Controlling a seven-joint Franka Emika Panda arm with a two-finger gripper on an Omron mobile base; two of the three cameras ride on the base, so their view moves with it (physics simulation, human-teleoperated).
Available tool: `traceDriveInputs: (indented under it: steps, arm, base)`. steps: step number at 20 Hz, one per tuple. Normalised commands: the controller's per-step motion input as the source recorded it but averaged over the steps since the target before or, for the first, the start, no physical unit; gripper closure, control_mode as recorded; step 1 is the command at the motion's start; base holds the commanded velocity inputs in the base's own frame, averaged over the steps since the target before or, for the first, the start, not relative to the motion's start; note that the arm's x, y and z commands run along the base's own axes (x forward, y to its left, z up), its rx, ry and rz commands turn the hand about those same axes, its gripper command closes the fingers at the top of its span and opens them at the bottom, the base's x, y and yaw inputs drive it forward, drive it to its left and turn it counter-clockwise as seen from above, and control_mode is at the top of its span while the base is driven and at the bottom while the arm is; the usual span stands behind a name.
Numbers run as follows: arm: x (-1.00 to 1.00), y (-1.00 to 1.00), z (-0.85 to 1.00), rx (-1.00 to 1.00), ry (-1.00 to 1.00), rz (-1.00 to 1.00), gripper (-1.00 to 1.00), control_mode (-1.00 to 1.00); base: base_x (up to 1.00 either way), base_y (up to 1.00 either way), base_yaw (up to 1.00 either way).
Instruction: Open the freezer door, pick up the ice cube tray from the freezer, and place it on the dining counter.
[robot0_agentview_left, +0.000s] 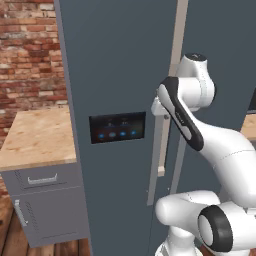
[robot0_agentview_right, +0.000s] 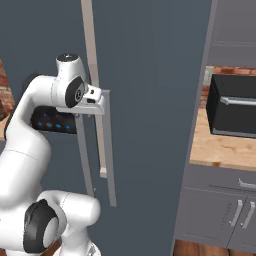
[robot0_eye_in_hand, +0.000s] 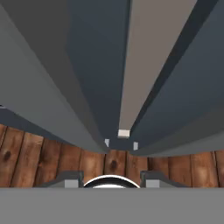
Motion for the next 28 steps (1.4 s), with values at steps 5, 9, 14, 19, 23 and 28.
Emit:
traceDriveInputs:
  steps: [5,9,14,19,23,28]
  arm:
    - [-0.31,0.00,0.00,0.00,0.06,-0.04,-1.00,-1.00]
    - [-0.66,0.00,-0.02,0.00,0.05,-0.06,-1.00,-1.00]
    - [-0.79,0.00,-0.08,0.00,0.01,-0.03,-1.00,-1.00]
    - [-0.75,-0.07,-0.09,0.00,0.00,0.00,-1.00,-1.00]
    - [-0.52,-0.01,-0.03,0.00,0.00,0.00,-1.00,-1.00]
    - [-0.11,0.00,0.00,0.00,-0.01,0.00,-1.00,-1.00]
  base:
    - [0.00,0.00,0.00]
    - [0.00,0.00,0.00]
    - [0.00,0.00,0.00]
    - [0.00,0.00,0.00]
    - [0.00,0.00,0.00]
    - [0.00,0.00,0.00]
